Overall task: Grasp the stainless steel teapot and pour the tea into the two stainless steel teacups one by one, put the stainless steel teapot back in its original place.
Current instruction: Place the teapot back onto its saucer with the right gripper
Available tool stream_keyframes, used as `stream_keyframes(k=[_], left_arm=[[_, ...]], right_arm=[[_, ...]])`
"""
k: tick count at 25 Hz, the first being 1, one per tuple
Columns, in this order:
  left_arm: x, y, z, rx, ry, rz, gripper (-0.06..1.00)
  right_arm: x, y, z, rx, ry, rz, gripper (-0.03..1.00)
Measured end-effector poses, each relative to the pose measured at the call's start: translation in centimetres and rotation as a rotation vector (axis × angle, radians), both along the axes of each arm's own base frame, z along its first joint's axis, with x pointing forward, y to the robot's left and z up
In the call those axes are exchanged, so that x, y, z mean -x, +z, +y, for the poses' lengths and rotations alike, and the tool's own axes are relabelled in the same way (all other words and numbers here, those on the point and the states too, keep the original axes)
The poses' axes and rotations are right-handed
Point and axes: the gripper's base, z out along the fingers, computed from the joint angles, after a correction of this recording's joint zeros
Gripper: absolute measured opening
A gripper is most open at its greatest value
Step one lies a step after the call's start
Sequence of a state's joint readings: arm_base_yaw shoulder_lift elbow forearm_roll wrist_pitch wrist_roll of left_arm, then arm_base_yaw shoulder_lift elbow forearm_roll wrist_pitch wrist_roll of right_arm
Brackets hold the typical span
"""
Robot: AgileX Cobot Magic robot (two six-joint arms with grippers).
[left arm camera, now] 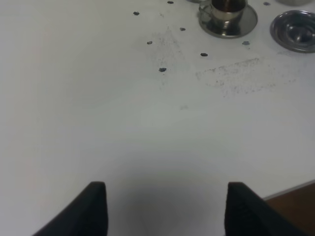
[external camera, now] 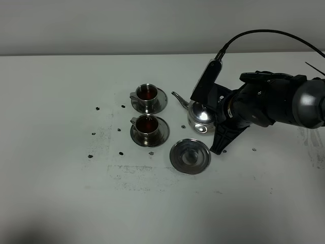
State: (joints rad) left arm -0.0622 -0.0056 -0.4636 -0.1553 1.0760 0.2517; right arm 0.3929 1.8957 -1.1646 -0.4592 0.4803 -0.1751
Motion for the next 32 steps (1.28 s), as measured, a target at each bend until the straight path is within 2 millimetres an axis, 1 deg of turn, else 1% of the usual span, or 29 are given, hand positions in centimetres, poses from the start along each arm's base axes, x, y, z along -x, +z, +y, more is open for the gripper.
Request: stream_keyframes(k=[3, 7, 13, 18, 21, 29, 32], left_arm=[[0.0, 0.0, 0.0, 0.0, 0.0, 0.0, 0.52], [0.0, 0.0, 0.0, 0.0, 0.0, 0.0, 0.52], [0.0, 0.0, 0.0, 0.0, 0.0, 0.0, 0.52], [0.0, 0.0, 0.0, 0.0, 0.0, 0.0, 0.52], [0.0, 0.0, 0.0, 0.0, 0.0, 0.0, 0.52], [0.0, 0.0, 0.0, 0.0, 0.0, 0.0, 0.52], [0.0, 0.0, 0.0, 0.0, 0.0, 0.0, 0.52]], right_arm=[[0.1, 0.0, -0.1, -0.002, -0.018, 0.015, 0.21], [0.7, 0.9, -0.3, -0.026, -0.079, 0.037, 0.21], [1.7, 3.6, -0.6, -0.102, -0.224, 0.015, 0.21], [2.7, 3.5, -0.6, -0.169, -0.398, 0.104, 0.21], [3.3, 3.4, 0.3, -0.191, -0.437, 0.144, 0.21], [5.1, 3.2, 3.6, -0.245, -0.427, 0.199, 0.21], [5.7, 2.8, 4.1, -0.253, -0.418, 0.209, 0.21]])
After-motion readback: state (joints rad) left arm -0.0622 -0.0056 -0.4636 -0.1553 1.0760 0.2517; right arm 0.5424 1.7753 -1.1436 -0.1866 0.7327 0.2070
